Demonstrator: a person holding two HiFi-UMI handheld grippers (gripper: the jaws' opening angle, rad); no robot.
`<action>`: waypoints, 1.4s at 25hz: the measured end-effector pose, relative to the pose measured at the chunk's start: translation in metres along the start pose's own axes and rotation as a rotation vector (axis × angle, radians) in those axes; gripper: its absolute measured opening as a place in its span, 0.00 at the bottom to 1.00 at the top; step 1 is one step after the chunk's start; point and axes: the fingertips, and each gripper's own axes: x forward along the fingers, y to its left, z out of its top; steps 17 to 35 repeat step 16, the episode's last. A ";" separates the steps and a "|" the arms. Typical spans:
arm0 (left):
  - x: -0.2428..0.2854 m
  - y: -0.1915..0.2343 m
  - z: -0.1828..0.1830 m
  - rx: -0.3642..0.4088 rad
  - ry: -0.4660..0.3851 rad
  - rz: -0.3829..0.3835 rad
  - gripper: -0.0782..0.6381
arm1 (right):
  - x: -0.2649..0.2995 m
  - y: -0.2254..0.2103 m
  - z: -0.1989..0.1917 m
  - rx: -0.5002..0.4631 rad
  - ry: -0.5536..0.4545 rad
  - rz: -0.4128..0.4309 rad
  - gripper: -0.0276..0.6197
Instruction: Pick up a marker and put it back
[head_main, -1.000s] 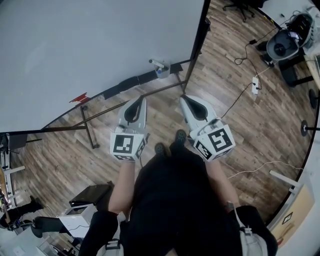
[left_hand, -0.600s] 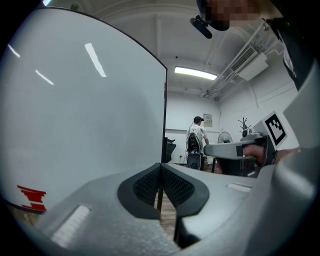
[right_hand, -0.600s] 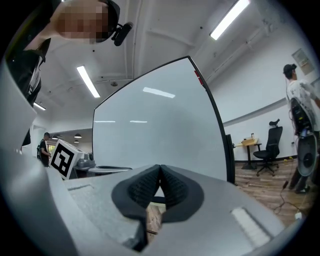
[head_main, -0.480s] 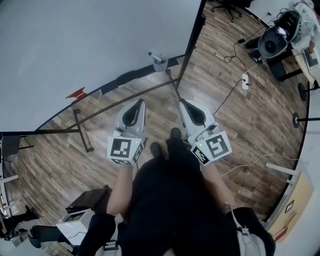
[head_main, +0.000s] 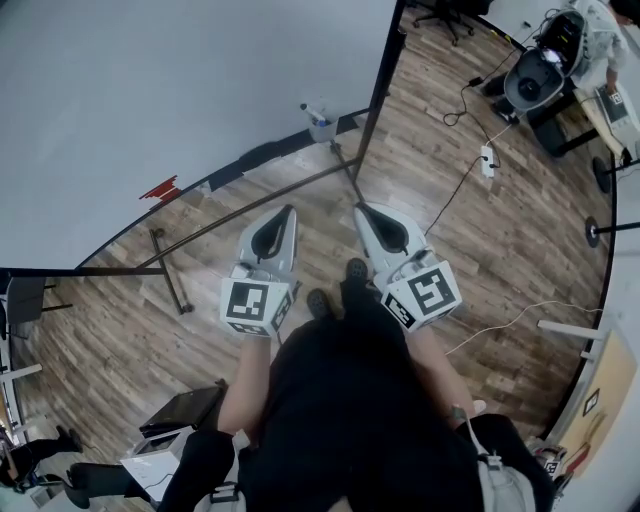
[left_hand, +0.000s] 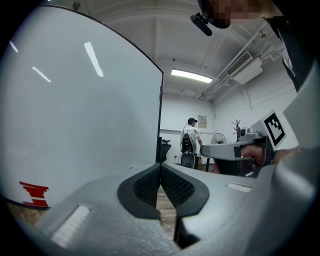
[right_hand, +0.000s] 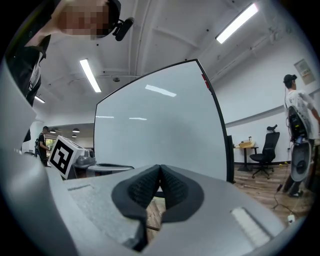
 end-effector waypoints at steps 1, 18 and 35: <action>0.000 0.000 0.001 0.003 0.000 -0.004 0.12 | 0.000 0.001 0.001 0.001 0.000 -0.002 0.05; 0.006 0.003 0.005 0.004 -0.004 -0.026 0.12 | 0.007 0.000 0.002 -0.024 0.019 -0.021 0.05; 0.006 0.003 0.005 0.004 -0.004 -0.026 0.12 | 0.007 0.000 0.002 -0.024 0.019 -0.021 0.05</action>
